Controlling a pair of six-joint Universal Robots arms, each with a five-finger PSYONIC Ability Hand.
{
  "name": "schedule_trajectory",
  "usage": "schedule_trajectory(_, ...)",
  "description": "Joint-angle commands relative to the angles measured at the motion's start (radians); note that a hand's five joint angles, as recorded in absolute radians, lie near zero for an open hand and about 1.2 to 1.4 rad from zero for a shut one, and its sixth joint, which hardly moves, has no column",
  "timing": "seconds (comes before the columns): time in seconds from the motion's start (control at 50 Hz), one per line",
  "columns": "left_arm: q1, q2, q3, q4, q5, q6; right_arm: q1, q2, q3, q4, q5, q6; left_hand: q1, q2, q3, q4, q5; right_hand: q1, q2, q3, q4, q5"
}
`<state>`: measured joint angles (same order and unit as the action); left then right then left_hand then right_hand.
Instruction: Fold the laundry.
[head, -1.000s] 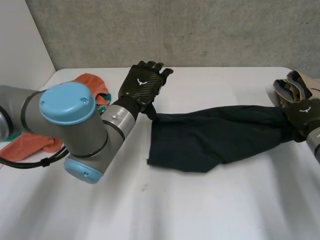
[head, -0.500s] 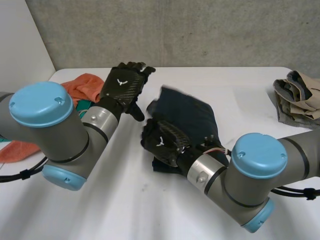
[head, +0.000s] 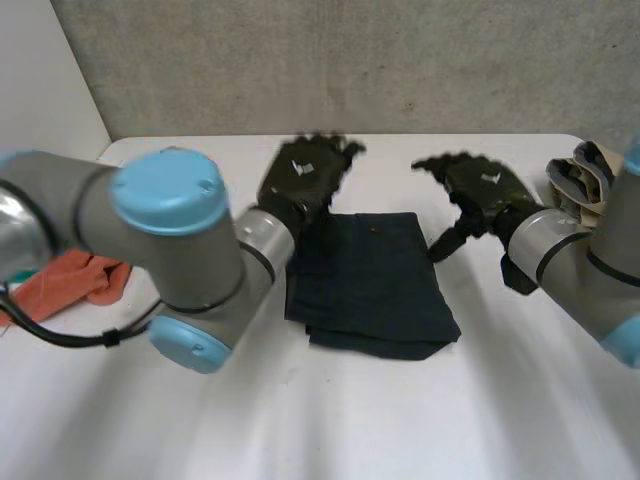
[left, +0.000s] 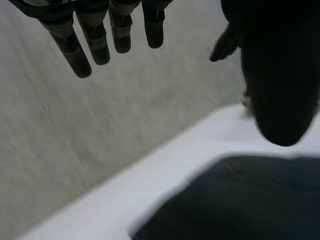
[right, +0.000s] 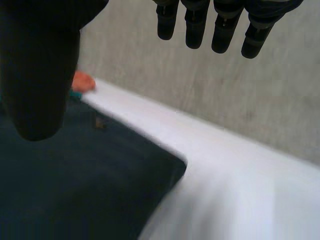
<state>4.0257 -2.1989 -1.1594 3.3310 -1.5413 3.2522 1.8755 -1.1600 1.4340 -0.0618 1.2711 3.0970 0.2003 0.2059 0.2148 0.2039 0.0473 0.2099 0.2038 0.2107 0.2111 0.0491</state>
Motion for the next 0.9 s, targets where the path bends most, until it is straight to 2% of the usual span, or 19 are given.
schedule_trajectory(0.02,-0.007,-0.151,0.063,-0.157,-0.088,0.02,0.005,0.196,-0.109,0.102,-0.022,-0.077,-0.013,-0.019,-0.028,-0.017,-0.035,-0.035,-0.029,-0.036,-0.037,-0.049)
schedule_trajectory(0.1,-0.005,-0.174,0.055,-0.211,-0.138,0.056,0.005,0.266,-0.13,0.105,-0.022,-0.123,-0.013,-0.019,-0.028,-0.017,-0.035,-0.035,-0.029,-0.036,-0.037,-0.049)
schedule_trajectory(0.24,-0.007,-0.182,0.007,-0.248,-0.14,0.07,0.004,0.306,-0.147,0.111,0.034,-0.271,-0.019,-0.025,-0.034,-0.023,-0.041,-0.035,-0.029,-0.036,-0.037,-0.049)
schedule_trajectory(0.36,-0.001,-0.128,0.014,-0.249,-0.134,0.07,-0.001,0.203,-0.098,0.082,0.137,-0.345,-0.019,-0.025,-0.034,-0.023,-0.041,-0.035,-0.029,-0.036,-0.037,-0.049)
schedule_trajectory(0.44,0.01,-0.053,0.027,-0.245,-0.103,0.07,0.014,0.082,0.001,-0.017,0.143,-0.377,-0.026,-0.031,-0.04,-0.029,-0.047,-0.035,-0.029,-0.036,-0.037,-0.049)
schedule_trajectory(0.5,0.015,-0.012,0.055,-0.239,-0.039,0.07,0.04,-0.025,0.116,-0.096,0.136,-0.405,-0.026,-0.031,-0.04,-0.029,-0.047,-0.035,-0.029,-0.036,-0.037,-0.049)
schedule_trajectory(0.56,0.044,0.027,0.092,-0.239,0.061,0.067,0.092,-0.085,0.234,-0.157,0.129,-0.442,-0.026,-0.031,-0.04,-0.029,-0.047,-0.035,-0.029,-0.036,-0.037,-0.049)
schedule_trajectory(0.68,0.076,0.062,0.17,-0.255,0.301,0.044,0.214,-0.086,0.4,-0.237,0.111,-0.463,-0.013,-0.019,-0.028,-0.017,-0.035,-0.035,-0.029,-0.036,-0.037,-0.049)
schedule_trajectory(0.74,0.082,0.065,0.196,-0.278,0.381,0.02,0.243,-0.067,0.462,-0.32,0.122,-0.454,-0.002,-0.007,-0.016,-0.005,-0.023,-0.035,-0.029,-0.036,-0.037,-0.049)
schedule_trajectory(0.9,0.085,0.054,0.201,-0.288,0.403,-0.002,0.254,0.072,0.474,-0.564,0.2,-0.451,-0.001,-0.007,-0.016,-0.005,-0.023,-0.035,-0.029,-0.036,-0.037,-0.049)
